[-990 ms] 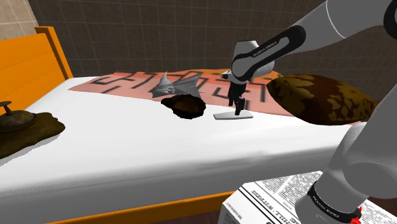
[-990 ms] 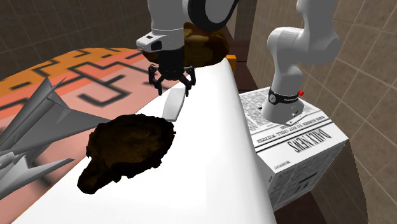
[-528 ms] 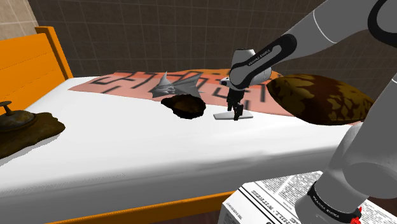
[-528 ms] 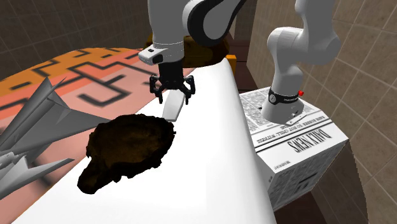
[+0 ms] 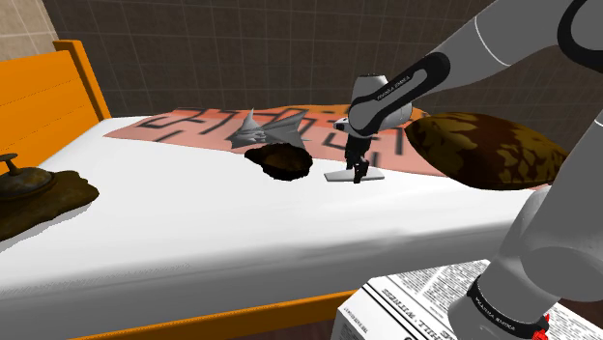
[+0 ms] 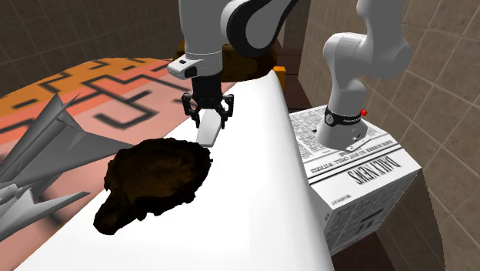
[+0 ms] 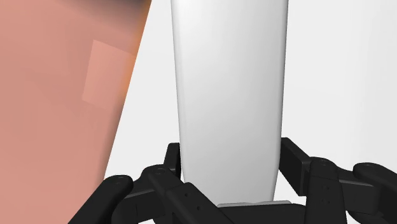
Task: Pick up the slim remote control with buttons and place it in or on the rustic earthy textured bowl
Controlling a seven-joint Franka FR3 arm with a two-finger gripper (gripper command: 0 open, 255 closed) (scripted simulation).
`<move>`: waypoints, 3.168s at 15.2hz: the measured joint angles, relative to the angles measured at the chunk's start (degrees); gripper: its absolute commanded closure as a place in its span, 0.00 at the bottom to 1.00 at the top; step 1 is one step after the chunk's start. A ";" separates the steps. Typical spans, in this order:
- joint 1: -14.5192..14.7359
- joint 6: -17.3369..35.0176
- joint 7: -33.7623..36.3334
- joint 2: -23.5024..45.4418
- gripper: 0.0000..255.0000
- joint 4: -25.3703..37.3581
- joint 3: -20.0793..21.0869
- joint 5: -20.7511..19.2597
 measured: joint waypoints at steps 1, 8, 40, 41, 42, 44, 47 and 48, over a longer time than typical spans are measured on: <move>0.00 0.00 0.00 0.01 1.00 0.00 0.00 0.00; 0.00 0.01 0.00 0.01 1.00 -0.01 0.00 0.00; 0.18 -24.41 2.28 -10.99 1.00 13.74 1.16 -2.79; 0.16 -24.87 2.22 -11.09 1.00 14.09 1.14 -2.82; 0.36 -25.03 2.51 -10.43 1.00 14.89 1.33 -2.60; 1.18 -25.38 3.70 -7.88 1.00 17.67 2.12 -1.80; 2.63 -26.33 6.13 -3.86 1.00 22.49 3.64 -0.67; 3.10 -26.35 6.97 -2.51 1.00 23.81 4.13 -0.34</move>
